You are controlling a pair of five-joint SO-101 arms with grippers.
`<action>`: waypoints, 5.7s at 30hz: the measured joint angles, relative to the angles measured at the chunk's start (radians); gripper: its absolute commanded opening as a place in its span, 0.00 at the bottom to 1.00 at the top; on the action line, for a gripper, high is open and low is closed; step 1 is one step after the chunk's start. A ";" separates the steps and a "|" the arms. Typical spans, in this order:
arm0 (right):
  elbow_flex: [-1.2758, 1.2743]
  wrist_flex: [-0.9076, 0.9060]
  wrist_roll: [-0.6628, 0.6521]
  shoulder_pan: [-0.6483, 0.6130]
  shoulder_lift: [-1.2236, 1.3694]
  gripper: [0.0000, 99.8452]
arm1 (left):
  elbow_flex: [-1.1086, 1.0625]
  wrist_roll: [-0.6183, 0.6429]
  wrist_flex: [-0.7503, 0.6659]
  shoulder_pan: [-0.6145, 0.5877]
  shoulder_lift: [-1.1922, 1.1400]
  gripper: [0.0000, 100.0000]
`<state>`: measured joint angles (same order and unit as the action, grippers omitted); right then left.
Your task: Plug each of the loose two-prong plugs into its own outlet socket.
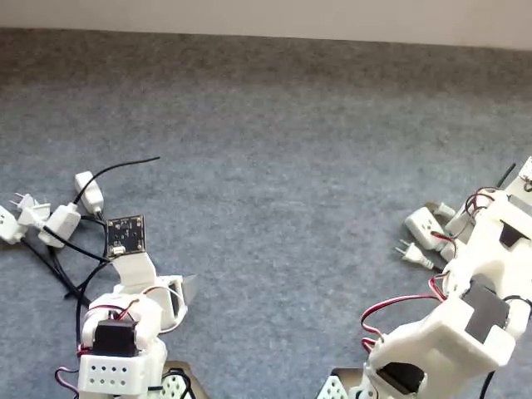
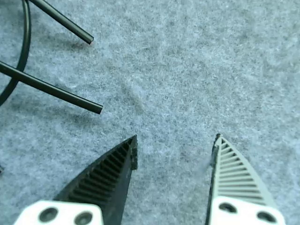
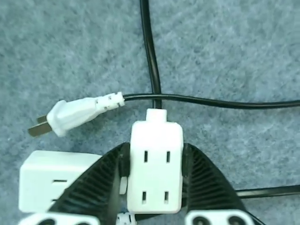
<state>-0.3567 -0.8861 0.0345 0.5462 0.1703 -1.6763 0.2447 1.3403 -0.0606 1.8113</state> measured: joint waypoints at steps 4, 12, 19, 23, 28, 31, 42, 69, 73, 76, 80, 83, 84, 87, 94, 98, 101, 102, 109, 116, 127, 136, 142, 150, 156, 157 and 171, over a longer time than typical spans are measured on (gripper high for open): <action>0.009 -0.037 0.000 0.000 -0.005 0.08 | 0.000 0.000 0.000 0.000 0.000 0.26; 0.290 -0.374 0.003 -0.026 -0.068 0.08 | 0.000 0.000 0.000 0.000 0.000 0.26; 0.569 -0.661 0.169 -0.210 -0.161 0.08 | 0.000 0.000 0.000 0.000 0.000 0.26; 0.606 -0.749 0.229 -0.385 -0.163 0.08 | 0.000 0.000 0.000 0.000 0.000 0.26; 0.597 -0.764 0.381 -0.643 -0.163 0.08 | 0.000 0.000 0.000 0.000 0.000 0.26; 0.597 -0.764 0.508 -0.778 -0.163 0.09 | 0.000 0.000 0.000 0.000 0.000 0.26; 0.598 -0.747 0.649 -1.138 0.087 0.09 | 0.000 0.000 0.000 0.000 0.000 0.26; 0.893 -0.692 0.824 -1.166 0.419 0.46 | 0.000 0.000 0.000 0.000 0.000 0.26; 1.074 -0.770 0.824 -1.165 0.391 0.46 | 0.000 0.000 0.000 0.000 0.000 0.26; 1.250 -0.825 0.767 -1.165 0.333 0.46 | 0.000 0.000 0.000 0.000 0.000 0.26; 1.442 -0.836 0.608 -1.152 0.233 0.46 | 0.000 0.000 0.000 0.000 0.000 0.26; 1.485 -0.838 0.529 -1.114 0.126 0.46 | 0.000 0.000 0.000 0.000 0.000 0.26; 1.488 -0.838 0.509 -1.100 0.084 0.46 | 0.000 0.000 0.000 0.000 0.000 0.26; 1.490 -0.838 0.456 -1.062 -0.058 0.46 | 0.000 0.000 0.000 0.000 0.000 0.26; 1.494 -0.839 0.364 -0.931 -0.411 0.46 | 0.000 0.000 0.000 0.000 0.000 0.26; 1.382 -0.839 0.354 -0.790 -0.566 0.46 | 0.000 0.000 0.000 0.000 0.000 0.26; 1.214 -0.839 0.354 -0.733 -0.657 0.46 | 0.000 0.000 0.000 0.000 0.000 0.26; 1.151 -0.839 0.354 -0.724 -0.684 0.46 | 0.000 0.000 0.000 0.000 0.000 0.26; 0.779 -0.839 0.213 -0.631 -0.775 0.46 | 0.000 0.000 0.000 0.000 0.000 0.26; 0.566 -0.839 0.104 -0.468 -0.793 0.46 | 0.000 0.000 0.000 0.000 0.000 0.26; 0.215 -0.839 -0.057 -0.267 -0.796 0.46 | 0.000 0.000 0.000 0.000 0.000 0.26; 0.040 -0.839 -0.064 -0.256 -0.796 0.46 | 0.000 0.000 0.000 0.000 0.000 0.27; -0.057 -0.806 -0.064 -0.250 -0.796 0.46 | 0.000 0.000 -0.117 0.040 0.000 0.27; -0.091 -0.781 -0.064 -0.249 -0.796 0.46 | 0.000 -0.017 -0.414 0.043 0.000 0.27; -0.091 -0.781 -0.064 -0.249 -0.796 0.46 | 0.046 -0.267 -0.548 0.044 0.000 0.26; -0.091 -0.781 -0.064 -0.249 -0.796 0.46 | 0.069 -0.279 -0.552 0.041 0.000 0.26; -0.149 -0.750 -0.071 -0.247 -0.796 0.46 | 0.324 -0.110 -0.557 -0.318 0.000 0.26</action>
<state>-0.5056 -1.6364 -0.0361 0.2992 -0.6260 -1.3525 0.1343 0.7833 -0.3782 1.8113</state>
